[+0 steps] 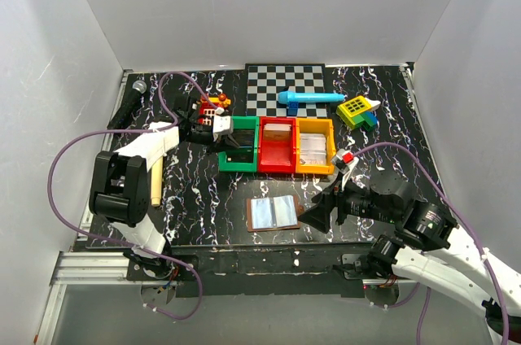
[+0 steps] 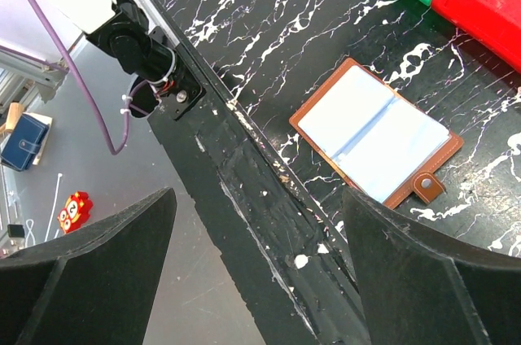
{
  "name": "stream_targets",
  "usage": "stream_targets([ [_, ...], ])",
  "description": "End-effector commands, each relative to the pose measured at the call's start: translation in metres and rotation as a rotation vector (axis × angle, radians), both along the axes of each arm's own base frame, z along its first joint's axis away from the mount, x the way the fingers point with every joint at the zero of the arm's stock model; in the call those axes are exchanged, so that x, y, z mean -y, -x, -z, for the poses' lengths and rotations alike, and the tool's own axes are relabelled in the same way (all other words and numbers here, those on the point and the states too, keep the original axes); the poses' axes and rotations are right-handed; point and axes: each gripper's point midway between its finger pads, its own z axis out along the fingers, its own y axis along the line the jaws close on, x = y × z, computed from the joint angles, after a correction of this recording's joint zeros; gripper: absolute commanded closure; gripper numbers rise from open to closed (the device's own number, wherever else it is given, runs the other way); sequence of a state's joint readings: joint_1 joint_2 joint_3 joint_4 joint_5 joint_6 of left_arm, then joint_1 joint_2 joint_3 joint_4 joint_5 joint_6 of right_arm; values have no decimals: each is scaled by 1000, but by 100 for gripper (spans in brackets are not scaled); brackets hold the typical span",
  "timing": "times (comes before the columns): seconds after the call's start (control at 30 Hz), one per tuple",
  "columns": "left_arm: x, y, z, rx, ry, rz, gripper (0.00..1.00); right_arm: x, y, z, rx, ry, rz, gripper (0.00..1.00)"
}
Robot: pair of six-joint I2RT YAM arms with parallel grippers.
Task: Take the credit cards out of the card holder
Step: Place the credit card in the storage box.
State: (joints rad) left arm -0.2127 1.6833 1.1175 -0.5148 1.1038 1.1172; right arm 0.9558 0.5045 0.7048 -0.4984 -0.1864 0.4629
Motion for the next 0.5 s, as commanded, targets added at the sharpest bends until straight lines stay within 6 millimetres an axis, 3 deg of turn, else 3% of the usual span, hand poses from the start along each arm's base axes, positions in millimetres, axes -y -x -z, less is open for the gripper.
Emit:
stream_targets([
  [0.0,-1,-8,-5,48,1,7,100,-4,-3,-5,37,-24,-13,9],
  [0.47,-3,-20,24,-15,-54,-23,100,-5,-6,-1,36,-11,-3,8],
])
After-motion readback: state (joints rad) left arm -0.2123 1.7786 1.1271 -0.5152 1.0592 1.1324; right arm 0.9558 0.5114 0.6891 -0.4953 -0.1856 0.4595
